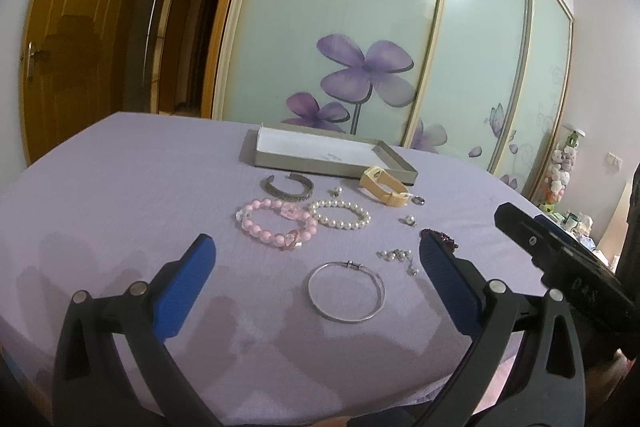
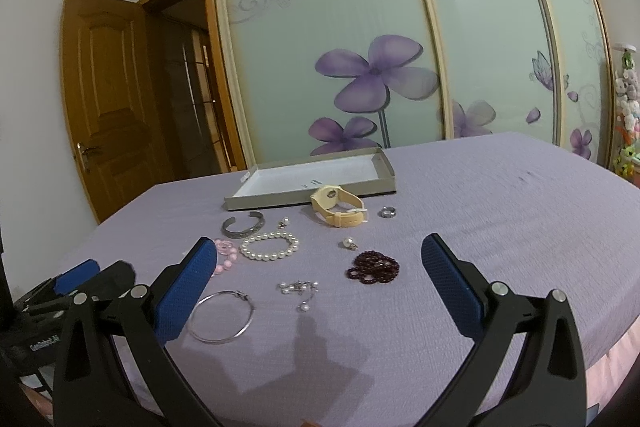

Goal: Organize jewelry
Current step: 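Grasp the dark red bead bracelet with the right gripper while the left gripper moves toward the pink bracelet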

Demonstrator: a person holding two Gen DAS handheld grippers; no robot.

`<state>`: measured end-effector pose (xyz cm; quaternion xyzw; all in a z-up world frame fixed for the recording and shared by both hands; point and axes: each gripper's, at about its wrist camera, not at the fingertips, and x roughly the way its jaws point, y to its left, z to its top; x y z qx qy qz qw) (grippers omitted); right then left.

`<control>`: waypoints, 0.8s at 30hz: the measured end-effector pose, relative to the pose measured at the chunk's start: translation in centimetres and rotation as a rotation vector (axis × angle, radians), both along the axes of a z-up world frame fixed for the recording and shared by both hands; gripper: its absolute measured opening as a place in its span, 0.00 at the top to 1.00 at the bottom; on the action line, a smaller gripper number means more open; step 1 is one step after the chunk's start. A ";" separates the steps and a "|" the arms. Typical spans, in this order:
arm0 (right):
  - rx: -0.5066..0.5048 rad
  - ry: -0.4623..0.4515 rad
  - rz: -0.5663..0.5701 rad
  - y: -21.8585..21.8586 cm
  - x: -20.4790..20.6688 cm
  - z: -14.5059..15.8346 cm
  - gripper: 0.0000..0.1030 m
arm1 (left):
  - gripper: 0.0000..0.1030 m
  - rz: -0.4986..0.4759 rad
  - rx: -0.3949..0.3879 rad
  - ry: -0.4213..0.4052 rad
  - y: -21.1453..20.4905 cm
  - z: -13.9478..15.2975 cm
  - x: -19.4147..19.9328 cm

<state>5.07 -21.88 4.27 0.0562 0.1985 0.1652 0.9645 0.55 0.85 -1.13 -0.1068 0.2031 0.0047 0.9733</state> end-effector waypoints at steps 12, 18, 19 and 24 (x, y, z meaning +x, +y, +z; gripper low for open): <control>-0.090 0.230 -0.002 -0.4 6.2 -2.9 0.13 | 0.02 0.020 -0.008 0.132 2.4 -1.1 3.0; -0.161 0.388 -0.001 0.4 9.9 -4.7 0.13 | 0.02 0.046 -0.018 0.186 4.3 -0.9 5.2; -0.163 0.416 0.000 0.5 10.4 -5.0 0.13 | 0.02 0.046 -0.018 0.192 4.5 -0.9 5.5; -0.209 0.491 -0.020 1.0 12.2 -6.2 0.15 | 0.02 0.041 -0.012 0.242 5.0 -1.0 7.3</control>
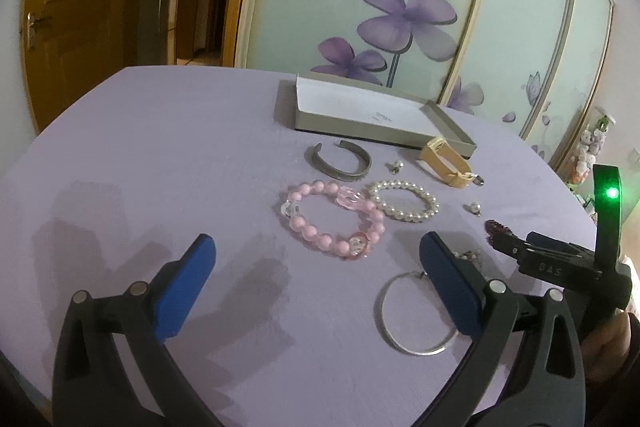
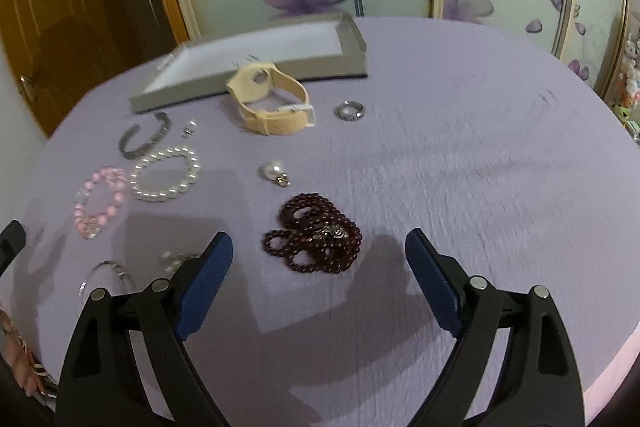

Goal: Organize jewelry
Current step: 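Grasp the dark red bead bracelet with the right gripper while the left gripper moves toward the pink bracelet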

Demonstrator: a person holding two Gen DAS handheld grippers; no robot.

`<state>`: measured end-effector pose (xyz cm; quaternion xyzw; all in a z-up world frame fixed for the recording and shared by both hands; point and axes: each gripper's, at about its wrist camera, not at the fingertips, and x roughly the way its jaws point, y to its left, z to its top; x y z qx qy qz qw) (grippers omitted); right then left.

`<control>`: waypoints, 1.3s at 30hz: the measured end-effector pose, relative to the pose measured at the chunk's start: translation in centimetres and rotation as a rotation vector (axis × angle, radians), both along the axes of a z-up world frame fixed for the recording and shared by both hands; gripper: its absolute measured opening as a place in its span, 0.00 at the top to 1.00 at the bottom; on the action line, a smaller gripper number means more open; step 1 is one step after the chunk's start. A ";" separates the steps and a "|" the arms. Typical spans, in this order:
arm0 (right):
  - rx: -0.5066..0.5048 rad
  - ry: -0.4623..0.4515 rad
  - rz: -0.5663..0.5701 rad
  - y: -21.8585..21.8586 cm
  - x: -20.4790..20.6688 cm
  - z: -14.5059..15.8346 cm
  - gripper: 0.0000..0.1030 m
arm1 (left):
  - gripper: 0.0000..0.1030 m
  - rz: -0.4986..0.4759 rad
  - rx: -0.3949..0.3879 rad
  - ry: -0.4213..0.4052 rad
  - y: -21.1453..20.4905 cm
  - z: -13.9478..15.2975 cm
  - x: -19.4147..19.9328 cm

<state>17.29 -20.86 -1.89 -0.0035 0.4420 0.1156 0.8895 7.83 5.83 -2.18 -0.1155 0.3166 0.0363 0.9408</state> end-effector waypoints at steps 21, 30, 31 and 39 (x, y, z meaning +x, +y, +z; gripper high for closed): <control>0.063 -0.041 0.078 -0.4 0.4 0.9 0.88 | 0.02 -0.053 0.039 0.161 -0.4 -1.5 5.7; 0.124 -0.113 0.098 -0.8 0.1 4.1 0.89 | 0.04 -0.060 0.081 0.254 -1.3 -2.9 8.3; 0.126 -0.116 0.100 -0.8 0.0 4.2 0.89 | 0.07 -0.054 0.070 0.253 -1.0 -2.9 8.4; 0.128 -0.113 0.109 -0.6 0.1 4.0 0.89 | 0.24 0.001 0.031 0.233 2.0 -2.1 8.0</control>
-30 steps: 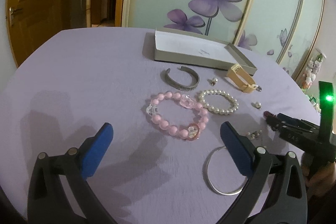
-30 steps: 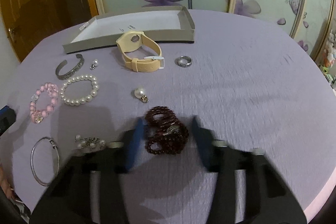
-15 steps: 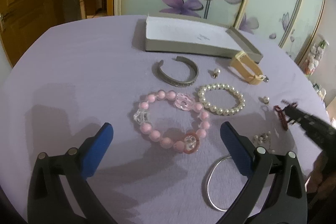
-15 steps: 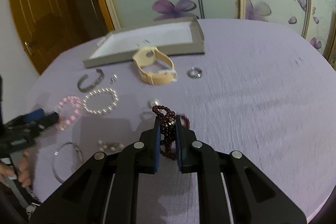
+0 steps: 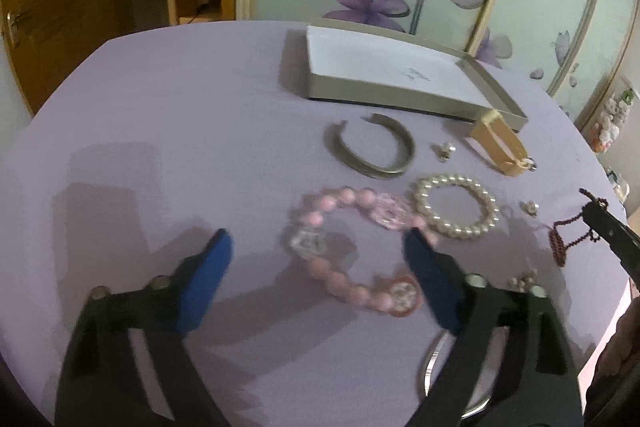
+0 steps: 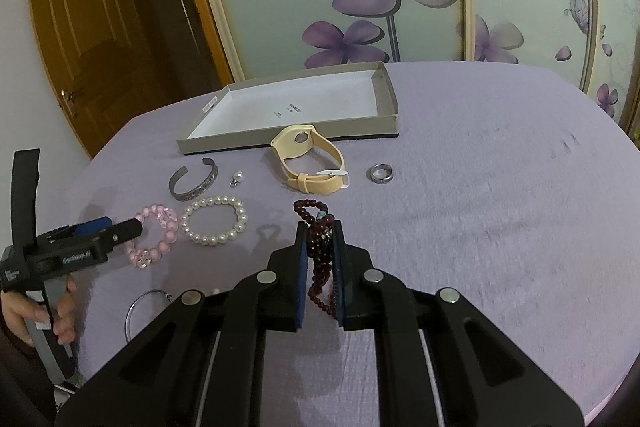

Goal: Organize jewelry
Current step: 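Grasp the dark red bead bracelet with the right gripper while the left gripper moves toward the pink bracelet, then carry the dark red bracelet into the white tray and release while left grasps the pink bracelet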

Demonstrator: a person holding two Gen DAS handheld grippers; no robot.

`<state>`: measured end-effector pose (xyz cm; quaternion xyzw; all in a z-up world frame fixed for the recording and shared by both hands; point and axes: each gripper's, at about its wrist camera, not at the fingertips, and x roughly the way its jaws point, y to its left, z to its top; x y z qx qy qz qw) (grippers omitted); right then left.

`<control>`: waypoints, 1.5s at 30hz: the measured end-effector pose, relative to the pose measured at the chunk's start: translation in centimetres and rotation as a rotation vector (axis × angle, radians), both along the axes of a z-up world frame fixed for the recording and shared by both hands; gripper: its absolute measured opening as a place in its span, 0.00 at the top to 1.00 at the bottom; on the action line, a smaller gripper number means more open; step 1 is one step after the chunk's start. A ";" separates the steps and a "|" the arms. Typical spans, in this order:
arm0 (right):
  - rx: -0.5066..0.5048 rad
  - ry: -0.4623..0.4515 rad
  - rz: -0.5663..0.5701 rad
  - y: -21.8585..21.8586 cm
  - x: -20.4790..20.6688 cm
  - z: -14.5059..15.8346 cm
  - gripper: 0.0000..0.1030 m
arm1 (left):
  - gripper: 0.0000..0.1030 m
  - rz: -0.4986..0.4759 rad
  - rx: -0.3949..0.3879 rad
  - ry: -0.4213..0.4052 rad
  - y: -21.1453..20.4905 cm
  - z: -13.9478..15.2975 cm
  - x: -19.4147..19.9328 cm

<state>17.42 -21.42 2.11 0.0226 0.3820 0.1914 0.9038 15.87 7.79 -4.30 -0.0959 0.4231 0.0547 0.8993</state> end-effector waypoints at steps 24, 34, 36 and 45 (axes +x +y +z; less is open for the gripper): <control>0.041 -0.064 -0.006 -0.7 -0.1 3.0 0.89 | 0.84 -0.113 0.076 -0.017 -1.4 0.9 0.6; 0.059 -0.113 0.014 -0.4 -0.2 5.1 0.89 | 0.84 -0.160 0.032 -0.112 -2.0 5.0 -1.3; 0.061 -0.126 0.019 -0.3 -0.1 5.5 0.89 | 0.84 -0.167 0.032 -0.131 -2.3 5.9 -1.6; 0.060 -0.195 0.044 0.6 1.0 8.2 0.89 | 0.87 -0.167 0.044 -0.189 -2.5 9.2 -1.3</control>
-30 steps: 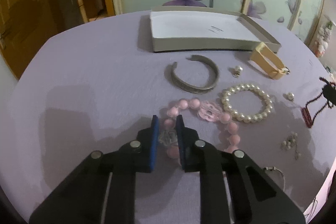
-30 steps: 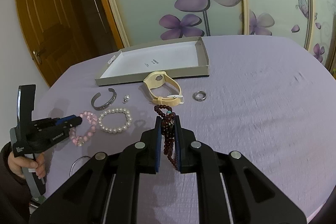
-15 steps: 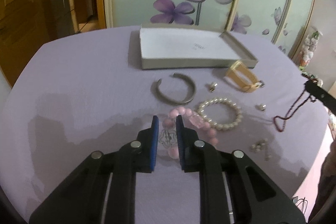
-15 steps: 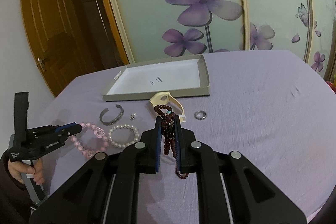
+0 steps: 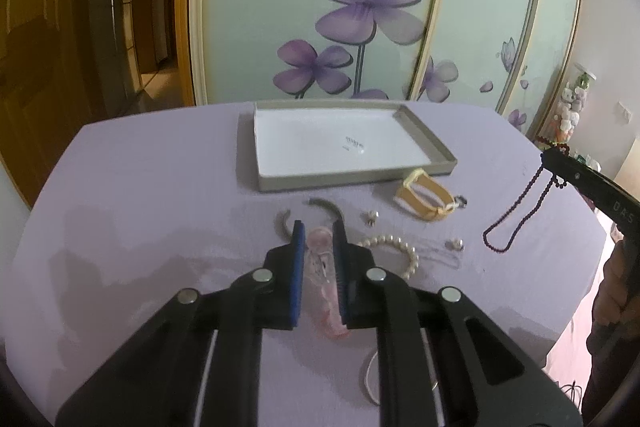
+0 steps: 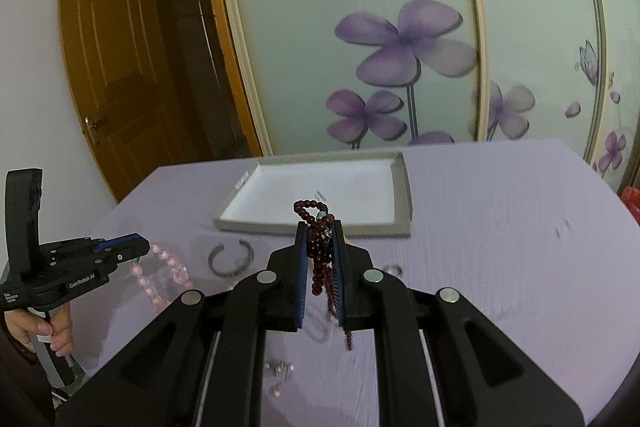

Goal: Organize jewelry
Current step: 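Carry the dark red bracelet into the white tray and release while left grasps the pink bracelet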

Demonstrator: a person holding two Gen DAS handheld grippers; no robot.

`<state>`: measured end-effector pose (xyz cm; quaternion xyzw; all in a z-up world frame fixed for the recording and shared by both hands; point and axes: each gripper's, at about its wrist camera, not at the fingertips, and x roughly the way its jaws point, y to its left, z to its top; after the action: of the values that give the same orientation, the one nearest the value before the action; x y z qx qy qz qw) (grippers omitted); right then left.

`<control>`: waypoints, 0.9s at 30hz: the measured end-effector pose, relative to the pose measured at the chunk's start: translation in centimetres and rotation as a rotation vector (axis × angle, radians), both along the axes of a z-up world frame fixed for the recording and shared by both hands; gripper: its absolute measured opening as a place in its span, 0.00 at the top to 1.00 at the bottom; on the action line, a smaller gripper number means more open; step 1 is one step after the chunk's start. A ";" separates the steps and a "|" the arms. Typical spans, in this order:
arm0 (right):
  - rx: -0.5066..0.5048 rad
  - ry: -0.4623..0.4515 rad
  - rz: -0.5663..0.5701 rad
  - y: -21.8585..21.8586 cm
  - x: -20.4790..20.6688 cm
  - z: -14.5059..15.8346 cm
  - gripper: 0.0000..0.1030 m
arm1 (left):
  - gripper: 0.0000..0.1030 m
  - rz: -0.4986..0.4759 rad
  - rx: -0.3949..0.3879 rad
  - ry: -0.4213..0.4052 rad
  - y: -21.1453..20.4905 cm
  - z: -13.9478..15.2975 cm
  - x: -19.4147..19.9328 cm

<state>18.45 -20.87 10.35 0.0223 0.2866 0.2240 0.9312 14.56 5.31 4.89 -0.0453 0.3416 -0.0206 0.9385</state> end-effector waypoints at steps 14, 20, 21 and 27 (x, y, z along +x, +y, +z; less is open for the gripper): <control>-0.015 -0.041 -0.011 2.8 9.5 3.2 0.89 | 0.87 0.012 0.020 -0.071 0.3 5.4 7.3; -0.036 -0.031 -0.020 4.5 15.8 2.3 0.89 | 0.87 0.023 0.002 -0.074 0.9 5.8 13.5; -0.037 -0.024 -0.023 4.7 16.8 1.9 0.89 | 0.87 0.023 -0.002 -0.071 1.0 5.6 14.8; -0.058 0.048 -0.052 5.3 22.6 -1.4 0.89 | 0.87 0.032 -0.010 -0.038 1.6 3.6 20.1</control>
<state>41.07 -15.53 8.90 0.0081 0.3144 0.1905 0.9299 34.64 6.92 8.49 -0.0550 0.3229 -0.0083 0.9448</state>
